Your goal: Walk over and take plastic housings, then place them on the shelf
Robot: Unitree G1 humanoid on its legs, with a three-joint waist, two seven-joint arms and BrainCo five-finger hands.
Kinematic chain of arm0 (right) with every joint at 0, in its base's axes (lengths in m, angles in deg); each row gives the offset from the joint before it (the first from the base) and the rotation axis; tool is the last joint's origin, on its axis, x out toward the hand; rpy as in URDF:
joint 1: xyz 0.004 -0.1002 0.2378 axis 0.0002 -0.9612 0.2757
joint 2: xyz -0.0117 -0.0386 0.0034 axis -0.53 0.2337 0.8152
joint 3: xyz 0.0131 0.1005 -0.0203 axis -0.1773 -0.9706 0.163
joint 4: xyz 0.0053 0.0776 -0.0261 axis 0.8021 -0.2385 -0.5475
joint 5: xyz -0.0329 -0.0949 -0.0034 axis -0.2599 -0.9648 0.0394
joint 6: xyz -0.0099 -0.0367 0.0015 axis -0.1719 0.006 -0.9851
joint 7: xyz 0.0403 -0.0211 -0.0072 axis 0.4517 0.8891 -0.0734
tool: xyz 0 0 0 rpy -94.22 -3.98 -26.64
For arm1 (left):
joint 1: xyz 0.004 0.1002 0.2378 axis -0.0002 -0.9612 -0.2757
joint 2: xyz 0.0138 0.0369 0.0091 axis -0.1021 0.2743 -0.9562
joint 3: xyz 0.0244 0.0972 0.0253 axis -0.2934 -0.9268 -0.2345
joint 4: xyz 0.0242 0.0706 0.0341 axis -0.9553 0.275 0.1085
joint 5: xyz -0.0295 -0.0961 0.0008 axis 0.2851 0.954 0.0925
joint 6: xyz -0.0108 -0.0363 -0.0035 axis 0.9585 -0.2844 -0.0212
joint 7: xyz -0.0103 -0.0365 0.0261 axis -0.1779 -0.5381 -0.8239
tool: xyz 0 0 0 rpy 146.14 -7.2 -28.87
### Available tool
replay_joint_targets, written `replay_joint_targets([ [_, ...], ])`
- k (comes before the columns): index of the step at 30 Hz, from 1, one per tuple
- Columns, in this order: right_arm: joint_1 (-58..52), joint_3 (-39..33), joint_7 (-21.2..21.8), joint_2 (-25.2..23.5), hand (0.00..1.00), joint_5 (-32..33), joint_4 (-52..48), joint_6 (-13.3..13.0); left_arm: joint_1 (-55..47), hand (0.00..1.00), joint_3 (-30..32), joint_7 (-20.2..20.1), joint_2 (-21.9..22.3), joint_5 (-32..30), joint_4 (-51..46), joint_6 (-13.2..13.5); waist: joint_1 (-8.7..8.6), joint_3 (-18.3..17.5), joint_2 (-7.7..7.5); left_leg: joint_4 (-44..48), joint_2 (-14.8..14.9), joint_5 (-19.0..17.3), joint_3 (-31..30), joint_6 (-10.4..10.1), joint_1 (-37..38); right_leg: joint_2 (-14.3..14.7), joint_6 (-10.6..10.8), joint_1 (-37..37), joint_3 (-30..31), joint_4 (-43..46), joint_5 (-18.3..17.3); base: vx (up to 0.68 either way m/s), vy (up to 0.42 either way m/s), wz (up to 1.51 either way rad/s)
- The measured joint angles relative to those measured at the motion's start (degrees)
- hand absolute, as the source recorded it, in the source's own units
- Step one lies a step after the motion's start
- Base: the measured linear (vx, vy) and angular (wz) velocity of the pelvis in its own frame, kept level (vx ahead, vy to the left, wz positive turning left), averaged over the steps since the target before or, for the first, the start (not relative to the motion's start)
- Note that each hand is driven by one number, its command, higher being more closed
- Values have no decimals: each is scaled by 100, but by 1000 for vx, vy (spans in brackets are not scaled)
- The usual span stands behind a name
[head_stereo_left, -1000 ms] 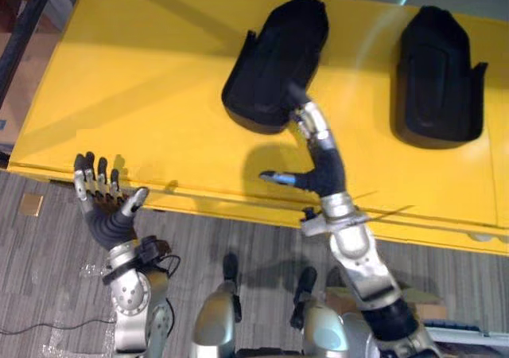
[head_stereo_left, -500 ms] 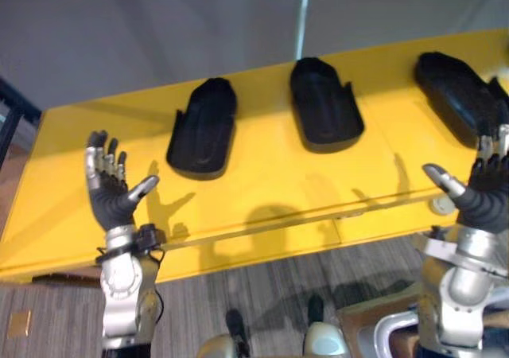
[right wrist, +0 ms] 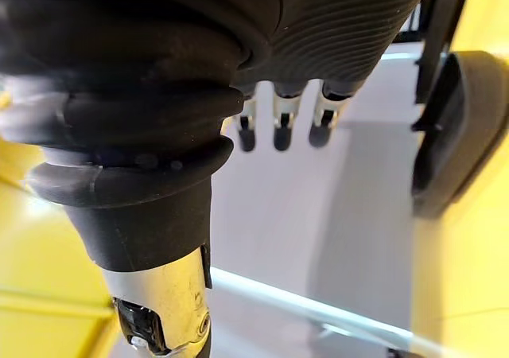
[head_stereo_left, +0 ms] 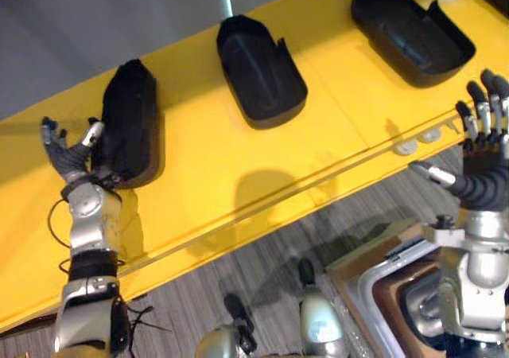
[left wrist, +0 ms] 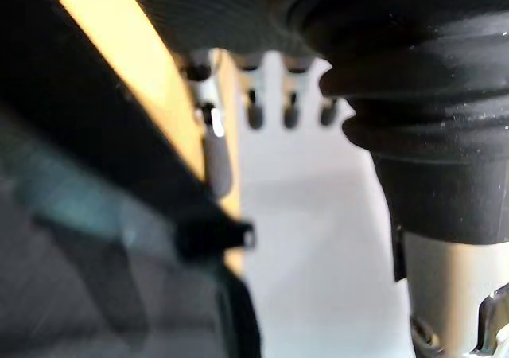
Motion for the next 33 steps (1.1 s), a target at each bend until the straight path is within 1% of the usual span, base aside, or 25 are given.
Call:
replay_joint_targets([
  [1, -3, 31, -3, 0, 0, 0, 0, 0, 31, 0, 49, 133, 0, -6, 1, 105, -6, 32, -12, 0, 1, 0, -1, 0, 0, 0, 0, 0, 0, 1, 0, 11, -3, 3],
  [2, -9, 99, -6, -1, 0, 0, 0, 0, 76, 0, 102, 387, -6, -171, 0, 281, -15, 89, -26, -1, 0, 0, -2, 0, -9, -1, 0, -3, -3, 0, 0, 0, 0, 0],
  [4, -13, 172, -6, -11, 0, -5, 0, 1, 83, 0, 220, 660, -5, -473, -15, 481, -22, 162, -24, -1, 0, 0, -7, 0, -13, -2, 0, -4, -6, 0, 0, 8, -3, 3],
  [5, -30, 177, -9, -14, 0, -6, 2, 2, 79, 0, 280, 757, -5, -505, -53, 591, -21, 180, -19, -1, 0, -1, -14, 1, -23, -2, -1, -4, -14, -4, -1, 8, -4, 4],
  [6, -45, 178, -13, -20, 0, -8, 2, 2, 75, 0, 294, 760, -5, -506, -89, 627, -14, 180, -19, -1, 1, -1, -19, 1, -25, -1, -1, -3, -18, -7, -1, 8, -7, 4],
  [8, -73, 182, -34, -59, 0, -16, 1, 2, 51, 0, 291, 645, -4, -504, -293, 759, 12, 180, -19, -1, 5, -1, -28, 1, -25, 1, -3, 2, -23, -7, -2, 0, 0, 0],
  [9, -95, 206, -87, -92, 0, -19, 1, 4, 24, 0, 288, 495, -2, -502, -470, 821, 22, 180, -19, 0, 3, -2, -29, 2, -25, -2, -3, 4, -23, -7, -2, 0, 0, 0],
  [10, -114, 212, -102, -104, 0, -20, 1, 7, 13, 0, 284, 435, -2, -502, -549, 827, 26, 180, -19, 1, 2, -2, -30, 2, -24, -3, -2, 5, -23, -7, -2, 0, 0, 0],
  [12, -154, 217, -132, -136, 0, -23, -2, 68, -262, 0, 245, -11, 34, -487, -1312, 833, 38, 180, -19, 6, -2, -4, -60, 5, -10, -12, -2, 25, -33, -7, -3, 0, 0, 0],
  [13, -177, 217, -135, -140, 0, -28, -4, 81, -350, 0, 224, -102, 60, -483, -1514, 833, 38, 180, -19, 6, -3, -4, -65, 5, -4, -14, -2, 34, -38, -7, -3, 0, 0, 0],
  [15, -300, 218, -147, -210, 0, -36, -20, 168, -648, 0, 143, -465, 352, -432, -2278, 825, 37, 184, -11, 6, -3, -5, -139, 5, 75, -26, -2, 186, -146, -56, -7, 1, -6, 12],
  [16, -329, 218, -149, -244, 0, -45, -31, 172, -746, 0, 133, -532, 454, -434, -2493, 814, 41, 183, -10, 3, -2, -7, -143, 6, 105, -27, -4, 233, -156, -68, -13, -6, -2, 9],
  [17, -357, 220, -151, -299, 0, -93, -90, 174, -981, 0, 86, -639, 582, -436, -2940, 785, 76, 183, -9, -5, -3, -14, -143, 2, 148, -29, -12, 272, -163, -67, -28, -17, 2, 3],
  [18, -372, 223, -155, -329, 0, -158, -139, 174, -1218, 0, 24, -716, 682, -431, -3344, 705, 99, 172, 11, 1, -8, -20, -148, 5, 156, -38, -11, 297, -172, -72, -31, 0, 0, 0],
  [19, -374, 227, -165, -336, 0, -185, -141, 177, -1327, 0, 1, -764, 720, -423, -3512, 612, 103, 169, 18, 3, -11, -20, -157, 5, 159, -43, -9, 313, -183, -78, -32, -19, 3, 6],
  [21, -418, 234, -250, -339, 0, -365, -163, 227, -1600, 0, -15, -893, 855, -397, -3776, 211, 182, 127, 90, 8, -26, -19, -168, 6, 158, -59, -8, 325, -210, -86, -31, -19, 2, 5],
  [22, -429, 234, -252, -339, 0, -407, -167, 244, -1636, 0, -14, -894, 896, -395, -3774, 95, 201, 109, 119, 7, -31, -19, -176, 7, 155, -67, -7, 330, -236, -90, -30, -11, 1, 8],
  [24, -483, 228, -329, -339, 0, -705, -250, 298, -1830, 0, -14, -864, 933, -424, -3785, -385, 210, 46, 222, 6, -40, -17, -293, 8, 150, -81, -5, 407, -328, -141, -28, 2, -3, 17],
  [26, -508, 195, -454, -333, 0, -949, -367, 287, -1970, 0, 17, -811, 932, -446, -3801, -629, 249, 12, 275, 5, -34, -17, -306, 8, 150, -77, -5, 428, -357, -154, -28, 6, -7, 11],
  [28, -494, 163, -551, -329, 0, -1092, -421, 257, -2090, 0, 63, -767, 931, -450, -3798, -788, 272, -11, 312, 3, -34, -16, -325, 7, 137, -80, -5, 432, -394, -162, -27, 6, -9, 6],
  [30, -489, 62, -651, -324, 0, -1158, -505, 216, -2209, 0, 116, -700, 931, -451, -3799, -853, 285, -19, 324, 0, -35, -16, -374, 8, 133, -85, -5, 443, -429, -162, -27, 6, -7, 7],
  [31, -480, -31, -693, -323, 0, -1161, -574, 119, -2256, 0, 244, -688, 931, -450, -3780, -939, 285, -19, 324, 2, -35, -15, -398, 8, 123, -86, -5, 445, -443, -164, -27, 0, -6, 9],
  [33, -431, -175, -760, -302, 0, -1154, -626, -1, -2312, 0, 405, -679, 929, -453, -3743, -959, 285, -20, 325, 18, -35, -11, -446, 12, 87, -90, -5, 444, -475, -165, -27, -4, -7, 10],
])
